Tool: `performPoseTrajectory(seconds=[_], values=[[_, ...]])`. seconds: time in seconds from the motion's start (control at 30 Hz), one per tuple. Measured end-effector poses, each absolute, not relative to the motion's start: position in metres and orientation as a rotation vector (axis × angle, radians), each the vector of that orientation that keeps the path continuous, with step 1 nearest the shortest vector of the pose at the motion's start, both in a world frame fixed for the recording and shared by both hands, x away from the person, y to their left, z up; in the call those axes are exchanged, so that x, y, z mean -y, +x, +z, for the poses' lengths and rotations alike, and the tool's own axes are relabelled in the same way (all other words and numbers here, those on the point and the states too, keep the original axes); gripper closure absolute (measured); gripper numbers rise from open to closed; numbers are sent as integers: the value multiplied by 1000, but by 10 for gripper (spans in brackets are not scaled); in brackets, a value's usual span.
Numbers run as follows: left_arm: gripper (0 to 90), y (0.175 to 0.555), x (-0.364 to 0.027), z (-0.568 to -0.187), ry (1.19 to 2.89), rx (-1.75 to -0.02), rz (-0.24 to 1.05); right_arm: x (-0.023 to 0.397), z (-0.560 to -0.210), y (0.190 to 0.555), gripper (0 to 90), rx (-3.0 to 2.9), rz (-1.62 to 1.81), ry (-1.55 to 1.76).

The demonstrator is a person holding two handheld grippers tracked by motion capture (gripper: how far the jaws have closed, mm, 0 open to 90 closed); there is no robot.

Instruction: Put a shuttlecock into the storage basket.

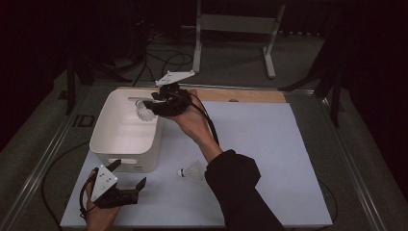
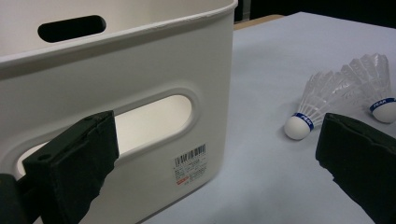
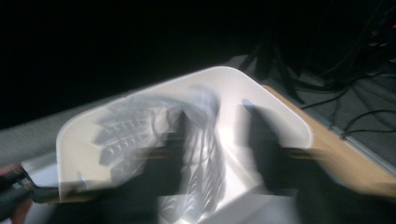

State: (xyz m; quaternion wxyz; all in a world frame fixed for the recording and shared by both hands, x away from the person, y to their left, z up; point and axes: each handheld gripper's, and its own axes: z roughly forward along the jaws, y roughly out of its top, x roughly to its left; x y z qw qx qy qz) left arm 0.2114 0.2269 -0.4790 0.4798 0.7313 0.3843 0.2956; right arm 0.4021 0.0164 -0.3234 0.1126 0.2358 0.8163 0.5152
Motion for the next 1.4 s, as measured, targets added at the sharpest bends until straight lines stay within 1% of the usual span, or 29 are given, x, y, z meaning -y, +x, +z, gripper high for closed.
performPoseTrajectory(seconds=[0.03, 0.07, 0.13, 0.27, 0.37, 0.73, 1.4], values=[[0, 211, -227, -479, 1784, -938, 721, -16, -324, 404, 330, -2410, 1524, 708], [0, 211, -227, -479, 1783, -938, 721, -17, -324, 404, 237, -2397, 1500, 736], [0, 211, -227, -479, 1782, -939, 721, -14, -326, 406, 224, -2404, 1473, 746], [0, 211, -227, -479, 1784, -937, 721, -6, -325, 407, 128, -2378, 1454, 787], [0, 212, -226, -479, 1784, -939, 721, -2, -325, 408, 100, -2372, 1441, 794], [0, 211, -227, -479, 1784, -938, 723, 12, -326, 403, 90, -2369, 1383, 787], [0, 211, -226, -479, 1783, -937, 721, 51, -331, 393, 89, -2327, 1333, 801]])
